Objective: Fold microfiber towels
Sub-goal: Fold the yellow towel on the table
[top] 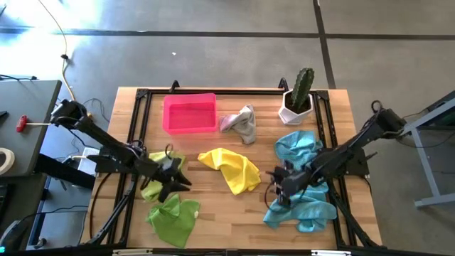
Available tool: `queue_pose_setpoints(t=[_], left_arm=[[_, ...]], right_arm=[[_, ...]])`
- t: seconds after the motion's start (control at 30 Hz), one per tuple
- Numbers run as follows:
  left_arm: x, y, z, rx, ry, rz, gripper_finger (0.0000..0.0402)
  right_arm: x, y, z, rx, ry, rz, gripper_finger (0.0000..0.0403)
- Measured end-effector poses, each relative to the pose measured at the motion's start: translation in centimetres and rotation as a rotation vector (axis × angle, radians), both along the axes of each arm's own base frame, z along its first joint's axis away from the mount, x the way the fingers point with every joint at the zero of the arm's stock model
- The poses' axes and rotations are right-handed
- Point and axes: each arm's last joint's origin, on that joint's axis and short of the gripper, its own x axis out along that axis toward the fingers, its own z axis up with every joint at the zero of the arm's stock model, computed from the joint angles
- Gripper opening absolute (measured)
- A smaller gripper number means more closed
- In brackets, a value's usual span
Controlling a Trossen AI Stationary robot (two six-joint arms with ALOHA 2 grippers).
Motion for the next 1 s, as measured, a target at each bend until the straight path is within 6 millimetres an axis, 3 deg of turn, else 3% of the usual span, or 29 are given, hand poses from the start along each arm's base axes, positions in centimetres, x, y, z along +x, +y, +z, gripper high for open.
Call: queue_pose_setpoints(t=[0.2,0.47,0.67,0.8,1.0], left_arm=[[0.9,-2.7,-2.0,0.016,0.077,-0.110,0.0113],[2.7,-7.8,-1.7,0.123,0.213,-0.406,0.0113],[2.2,-9.4,-1.8,0.207,0.606,-0.341,0.0097],[0.9,-9.8,-1.9,0.150,0.871,-0.281,0.0079],[-1.4,-10.2,-2.0,0.051,1.140,-0.208,0.0060]], right_arm=[[0.2,2.0,-3.2,-0.029,0.118,0.005,0.0142],[-0.5,2.6,-6.9,0.052,0.454,0.018,0.0142],[-2.2,1.9,-7.1,-0.011,0.648,-0.018,0.0142],[-3.7,1.4,-6.4,-0.060,0.748,-0.072,0.0142],[-3.1,1.8,-4.1,-0.129,0.713,-0.067,0.0142]])
